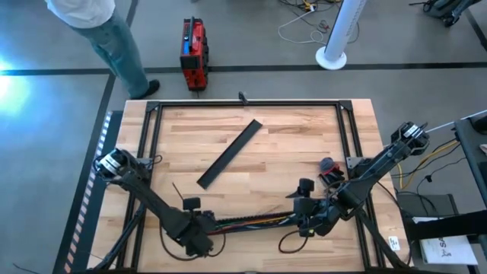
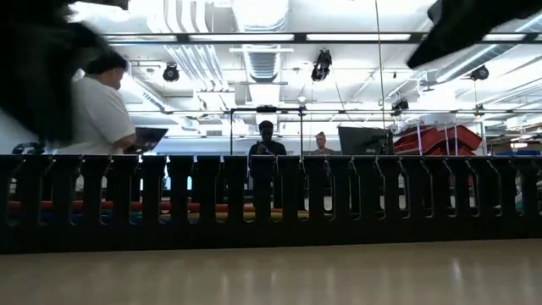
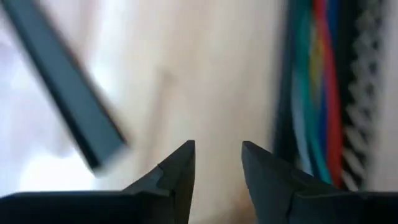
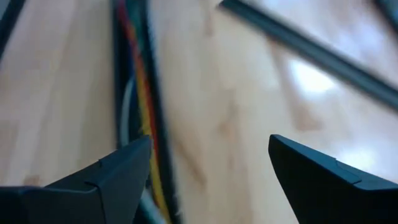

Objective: Ziptie cables
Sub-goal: Put the wrapped cable wires into the cable duct

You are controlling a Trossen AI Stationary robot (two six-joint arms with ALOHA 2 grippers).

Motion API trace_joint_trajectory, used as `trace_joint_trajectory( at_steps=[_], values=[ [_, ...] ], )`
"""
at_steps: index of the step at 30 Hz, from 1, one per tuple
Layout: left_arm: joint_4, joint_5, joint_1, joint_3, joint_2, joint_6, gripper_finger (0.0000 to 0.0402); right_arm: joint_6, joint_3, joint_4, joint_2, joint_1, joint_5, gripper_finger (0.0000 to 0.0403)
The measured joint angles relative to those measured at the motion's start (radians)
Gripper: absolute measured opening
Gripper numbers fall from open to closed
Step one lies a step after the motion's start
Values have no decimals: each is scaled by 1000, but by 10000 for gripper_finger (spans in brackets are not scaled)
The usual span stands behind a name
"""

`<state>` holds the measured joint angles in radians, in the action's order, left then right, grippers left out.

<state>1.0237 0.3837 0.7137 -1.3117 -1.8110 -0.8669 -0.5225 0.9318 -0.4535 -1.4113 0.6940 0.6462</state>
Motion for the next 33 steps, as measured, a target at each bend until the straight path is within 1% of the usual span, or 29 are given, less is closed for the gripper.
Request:
trace_joint_trajectory(
  at_steps=[2, 4, 5, 7, 10, 12, 15, 17, 19, 22, 24, 26, 28, 30, 33],
  values=[
    [-16, 136, -13, 0, 1, -18, 115, 0, 0, 27, 0, -1, 79, 309],
    [-23, 209, -34, 0, 1, -41, 109, 0, 0, 58, -5, -3, 142, 305],
    [-27, 234, -48, 0, 1, -69, 105, 0, 0, 70, -7, -2, 166, 303],
    [-44, 248, -81, 0, 1, -140, 97, 0, 0, 104, -17, -2, 220, 297],
    [-142, 275, -137, 13, 1, -196, 84, 0, -1, 149, -48, -3, 319, 286],
    [-217, 343, -164, 22, 1, -194, 75, 0, -2, 189, -76, -7, 378, 278],
    [-285, 455, -197, 23, 1, -197, 64, 4, -2, 291, -122, -8, 418, 267],
    [-296, 492, -209, 22, 1, -197, 61, 27, -2, 380, -155, -8, 426, 259],
    [-297, 516, -223, 22, 0, -186, 60, 83, -2, 454, -188, -8, 425, 252],
    [-298, 523, -241, 36, 0, -161, 64, 140, -2, 519, -231, -8, 411, 242],
    [-300, 528, -255, 54, 0, -140, 68, 173, -3, 536, -252, -8, 355, 236],
    [-299, 543, -274, 86, 0, -159, 75, 183, -3, 561, -266, -9, 285, 233],
    [-298, 547, -300, 125, 1, -190, 87, 194, -3, 577, -278, -12, 228, 232],
    [-298, 546, -326, 170, 7, -232, 108, 202, -3, 577, -287, -13, 193, 235],
    [-299, 527, -366, 236, 21, -305, 151, 231, -3, 579, -304, -21, 192, 248]
  ],
)
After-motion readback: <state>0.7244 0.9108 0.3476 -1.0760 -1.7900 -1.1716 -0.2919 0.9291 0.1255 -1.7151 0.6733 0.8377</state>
